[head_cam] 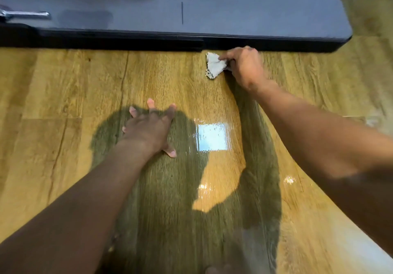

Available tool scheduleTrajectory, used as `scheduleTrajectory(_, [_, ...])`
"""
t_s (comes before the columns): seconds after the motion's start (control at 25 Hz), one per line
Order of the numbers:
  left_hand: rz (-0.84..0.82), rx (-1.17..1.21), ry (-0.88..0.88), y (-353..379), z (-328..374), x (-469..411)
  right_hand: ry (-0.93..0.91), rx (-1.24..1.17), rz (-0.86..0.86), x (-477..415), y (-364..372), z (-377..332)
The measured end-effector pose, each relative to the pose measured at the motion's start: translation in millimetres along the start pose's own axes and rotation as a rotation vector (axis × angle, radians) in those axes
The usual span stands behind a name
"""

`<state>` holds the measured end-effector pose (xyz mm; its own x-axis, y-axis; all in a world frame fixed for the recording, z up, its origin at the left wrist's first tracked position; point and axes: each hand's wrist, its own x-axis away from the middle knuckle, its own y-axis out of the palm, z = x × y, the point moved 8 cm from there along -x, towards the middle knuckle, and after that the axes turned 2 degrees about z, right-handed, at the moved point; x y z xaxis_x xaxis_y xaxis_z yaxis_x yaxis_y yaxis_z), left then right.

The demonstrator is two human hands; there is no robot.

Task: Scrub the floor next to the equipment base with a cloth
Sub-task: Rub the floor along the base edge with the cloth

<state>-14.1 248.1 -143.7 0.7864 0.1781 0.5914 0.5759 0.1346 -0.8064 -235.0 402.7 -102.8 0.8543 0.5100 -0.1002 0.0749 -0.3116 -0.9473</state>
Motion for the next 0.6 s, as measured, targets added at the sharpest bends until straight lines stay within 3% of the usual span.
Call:
scheduleTrajectory(0.12, [0.001,0.004,-0.003,-2,-1,2,0.056,0.032,-0.009,-12,-1,6])
scheduleTrajectory(0.36, [0.015,-0.001,0.0,0,-2,1,-0.113,0.052,-0.073,22,-9,12])
scheduleTrajectory(0.52, [0.027,-0.031,-0.002,-3,-4,5,0.092,0.06,-0.048,4,-16,34])
scheduleTrajectory(0.6, [0.03,-0.027,-0.001,-2,-6,5,0.085,0.059,-0.021,36,-10,27])
